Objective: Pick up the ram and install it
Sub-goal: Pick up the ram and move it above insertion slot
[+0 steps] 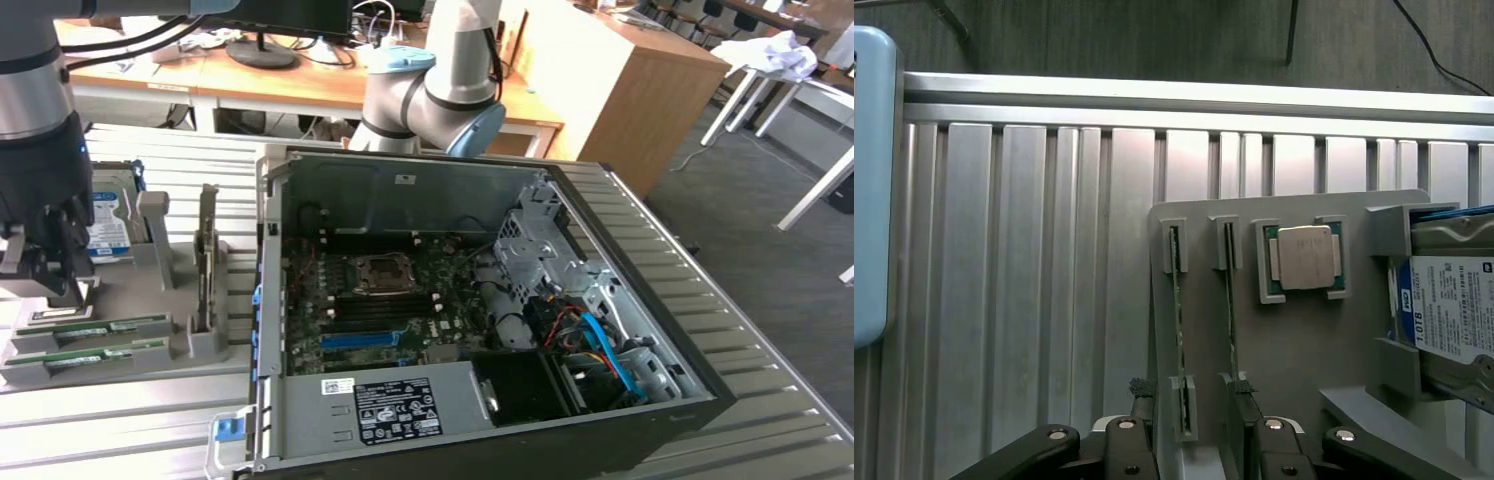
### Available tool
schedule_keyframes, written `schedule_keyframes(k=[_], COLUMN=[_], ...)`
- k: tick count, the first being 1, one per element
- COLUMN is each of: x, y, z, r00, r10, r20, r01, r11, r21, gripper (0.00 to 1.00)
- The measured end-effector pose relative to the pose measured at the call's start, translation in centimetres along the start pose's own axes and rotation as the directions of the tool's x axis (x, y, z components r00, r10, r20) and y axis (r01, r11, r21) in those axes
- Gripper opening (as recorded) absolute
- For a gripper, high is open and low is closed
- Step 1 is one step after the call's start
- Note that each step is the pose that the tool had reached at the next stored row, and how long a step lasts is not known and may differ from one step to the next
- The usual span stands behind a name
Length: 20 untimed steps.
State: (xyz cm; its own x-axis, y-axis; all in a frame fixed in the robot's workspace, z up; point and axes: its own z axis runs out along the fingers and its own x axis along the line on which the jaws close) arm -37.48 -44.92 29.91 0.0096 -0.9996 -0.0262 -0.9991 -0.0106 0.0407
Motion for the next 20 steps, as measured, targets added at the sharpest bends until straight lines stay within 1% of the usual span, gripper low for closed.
schedule_keyframes(k=[9, 20], x=[0.05, 0.07], y=[-0.01, -0.02], z=[0.23, 0.46], r00=[0.9994, 0.9992], r10=[-0.036, -0.041], r20=[-0.0014, -0.0016], r01=[0.036, 0.041], r11=[0.9994, 0.9992], r21=[-0.001, -0.0012], gripper=[0.41, 0.41])
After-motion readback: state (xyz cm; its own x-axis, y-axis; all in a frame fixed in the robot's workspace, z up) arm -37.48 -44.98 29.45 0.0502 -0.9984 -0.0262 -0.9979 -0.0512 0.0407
